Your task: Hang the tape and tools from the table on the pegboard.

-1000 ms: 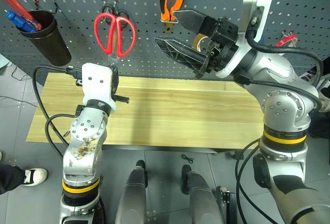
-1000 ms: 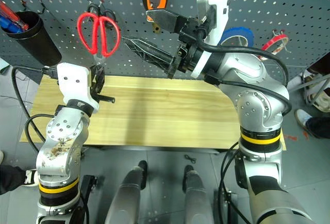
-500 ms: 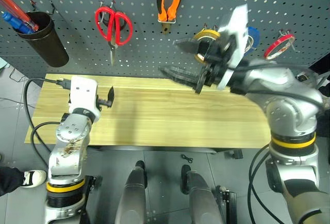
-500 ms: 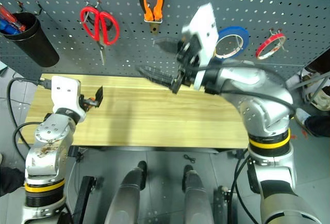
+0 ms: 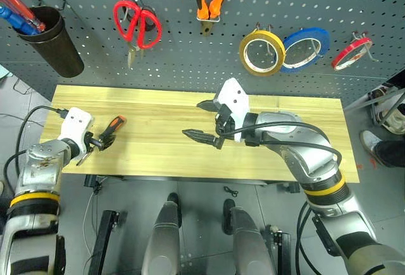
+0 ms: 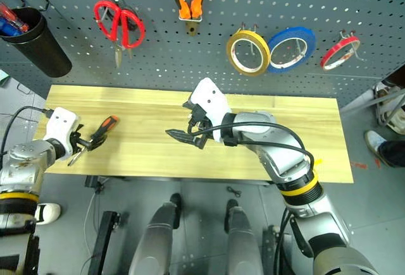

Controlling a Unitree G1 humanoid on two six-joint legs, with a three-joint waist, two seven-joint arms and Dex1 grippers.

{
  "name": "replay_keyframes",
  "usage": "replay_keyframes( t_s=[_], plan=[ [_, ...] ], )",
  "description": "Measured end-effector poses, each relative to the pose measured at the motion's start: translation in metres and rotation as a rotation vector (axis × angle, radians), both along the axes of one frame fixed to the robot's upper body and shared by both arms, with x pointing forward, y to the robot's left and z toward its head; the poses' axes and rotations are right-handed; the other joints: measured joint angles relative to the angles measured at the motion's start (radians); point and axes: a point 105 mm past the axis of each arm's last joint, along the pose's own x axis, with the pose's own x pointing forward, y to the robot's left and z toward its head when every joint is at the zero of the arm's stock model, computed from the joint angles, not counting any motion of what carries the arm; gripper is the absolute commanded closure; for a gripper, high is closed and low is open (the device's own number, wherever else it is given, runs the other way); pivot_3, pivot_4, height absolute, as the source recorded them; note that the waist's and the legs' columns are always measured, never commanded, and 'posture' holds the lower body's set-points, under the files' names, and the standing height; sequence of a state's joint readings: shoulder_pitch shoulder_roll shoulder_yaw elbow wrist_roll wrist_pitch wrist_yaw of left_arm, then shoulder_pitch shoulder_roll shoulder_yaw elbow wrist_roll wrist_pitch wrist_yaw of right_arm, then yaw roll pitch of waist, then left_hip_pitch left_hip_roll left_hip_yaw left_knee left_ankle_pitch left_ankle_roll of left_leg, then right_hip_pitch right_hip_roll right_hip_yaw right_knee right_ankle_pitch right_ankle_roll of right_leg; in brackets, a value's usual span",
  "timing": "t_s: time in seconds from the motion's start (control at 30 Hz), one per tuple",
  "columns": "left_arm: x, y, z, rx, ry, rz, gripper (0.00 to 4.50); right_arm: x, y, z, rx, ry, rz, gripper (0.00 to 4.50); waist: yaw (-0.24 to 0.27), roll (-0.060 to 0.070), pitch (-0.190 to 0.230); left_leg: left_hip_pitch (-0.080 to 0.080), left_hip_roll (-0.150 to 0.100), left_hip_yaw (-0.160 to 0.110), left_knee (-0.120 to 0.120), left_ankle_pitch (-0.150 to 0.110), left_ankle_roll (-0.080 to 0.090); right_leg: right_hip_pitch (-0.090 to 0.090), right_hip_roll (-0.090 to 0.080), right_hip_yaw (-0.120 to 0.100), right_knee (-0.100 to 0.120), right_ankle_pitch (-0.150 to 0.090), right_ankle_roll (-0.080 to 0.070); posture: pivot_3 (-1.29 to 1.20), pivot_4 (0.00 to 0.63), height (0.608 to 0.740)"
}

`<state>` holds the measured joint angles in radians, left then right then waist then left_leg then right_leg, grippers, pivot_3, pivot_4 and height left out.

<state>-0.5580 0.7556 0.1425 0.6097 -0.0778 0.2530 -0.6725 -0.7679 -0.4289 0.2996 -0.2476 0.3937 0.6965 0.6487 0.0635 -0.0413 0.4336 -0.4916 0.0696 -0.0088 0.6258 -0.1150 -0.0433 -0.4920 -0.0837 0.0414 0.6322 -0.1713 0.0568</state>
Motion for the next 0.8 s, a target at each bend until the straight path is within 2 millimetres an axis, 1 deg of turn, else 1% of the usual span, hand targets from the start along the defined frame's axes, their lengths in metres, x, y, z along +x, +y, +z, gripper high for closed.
replay_keyframes(
  t_s=[0.13,0.2,0.23,0.27,0.4,0.47,0.57,0.67,0.73,0.77,0.8],
  plan=[
    [0.012,0.001,-0.004,-0.045,0.008,0.014,0.09,-0.003,-0.001,0.003,-0.001,0.007,-0.007,0.00,-0.002,0.000,0.009,0.000,0.000,0.000,0.000,0.000,0.000,0.000,0.000,0.000,0.000,0.000,0.001,0.12,0.533,0.740],
    [0.014,-0.001,-0.013,-0.091,0.045,0.022,0.09,-0.005,-0.004,0.007,0.004,0.004,-0.017,0.00,-0.004,0.000,0.009,-0.001,0.000,0.000,0.000,0.000,0.000,0.000,0.000,0.000,0.000,0.000,0.001,0.12,0.532,0.740],
    [0.014,-0.002,-0.017,-0.112,0.059,0.019,0.60,-0.004,-0.005,0.008,0.005,0.001,-0.023,0.00,-0.005,0.000,0.010,-0.001,0.000,0.000,0.000,0.000,0.000,0.000,0.000,0.000,0.000,0.000,0.001,0.12,0.532,0.740],
    [0.015,-0.003,-0.017,-0.123,0.063,0.013,0.88,-0.004,-0.007,0.009,0.004,0.003,-0.032,0.00,-0.007,0.000,0.010,0.000,0.000,0.000,-0.001,0.000,0.000,0.000,0.000,0.000,0.000,0.000,0.001,0.13,0.531,0.740],
    [0.014,-0.005,-0.018,-0.155,0.097,0.000,2.87,-0.003,-0.008,0.007,-0.002,0.016,-0.041,0.00,-0.018,0.002,0.011,0.000,0.000,0.000,-0.001,0.000,0.000,0.000,0.000,0.000,0.001,0.000,0.001,0.14,0.530,0.740],
    [0.014,-0.006,-0.018,-0.157,0.099,-0.006,3.78,-0.003,-0.008,0.007,-0.002,0.016,-0.042,0.00,-0.020,0.002,0.011,0.000,0.000,0.000,-0.001,0.000,0.000,0.000,0.000,0.000,0.001,0.000,0.001,0.14,0.527,0.740],
    [0.014,-0.007,-0.017,-0.158,0.098,-0.008,3.83,-0.002,-0.006,0.007,0.007,0.024,-0.038,0.00,-0.023,0.002,0.011,0.000,0.000,0.000,-0.001,0.000,0.000,0.000,0.000,0.000,0.001,0.000,0.001,0.15,0.515,0.740],
    [0.009,-0.010,-0.017,-0.159,0.097,-0.018,3.83,-0.001,-0.006,0.007,0.006,0.021,-0.032,0.00,-0.024,0.002,0.011,0.000,0.000,0.000,-0.001,0.000,0.000,0.000,0.000,0.000,0.000,0.000,0.001,0.15,0.494,0.740],
    [0.001,-0.015,-0.019,-0.153,0.096,-0.032,3.83,-0.002,-0.007,0.009,0.016,0.018,-0.018,0.00,-0.025,0.002,0.011,0.000,0.000,0.000,-0.002,0.000,0.000,0.000,0.000,0.000,-0.001,0.000,0.001,0.15,0.485,0.740],
    [-0.004,-0.019,-0.020,-0.145,0.097,-0.042,3.83,-0.003,-0.008,0.012,0.031,0.015,-0.010,0.00,-0.025,0.002,0.011,-0.001,0.000,0.000,-0.003,0.000,0.000,0.000,0.000,0.000,-0.001,0.000,0.001,0.17,0.471,0.740],
    [-0.010,-0.024,-0.020,-0.142,0.092,-0.048,3.83,-0.003,-0.010,0.016,0.053,0.012,-0.004,0.00,-0.024,0.002,0.011,-0.001,0.000,0.000,-0.003,0.000,0.000,0.000,0.000,0.000,-0.002,0.000,0.001,0.17,0.471,0.740]
  ],
)
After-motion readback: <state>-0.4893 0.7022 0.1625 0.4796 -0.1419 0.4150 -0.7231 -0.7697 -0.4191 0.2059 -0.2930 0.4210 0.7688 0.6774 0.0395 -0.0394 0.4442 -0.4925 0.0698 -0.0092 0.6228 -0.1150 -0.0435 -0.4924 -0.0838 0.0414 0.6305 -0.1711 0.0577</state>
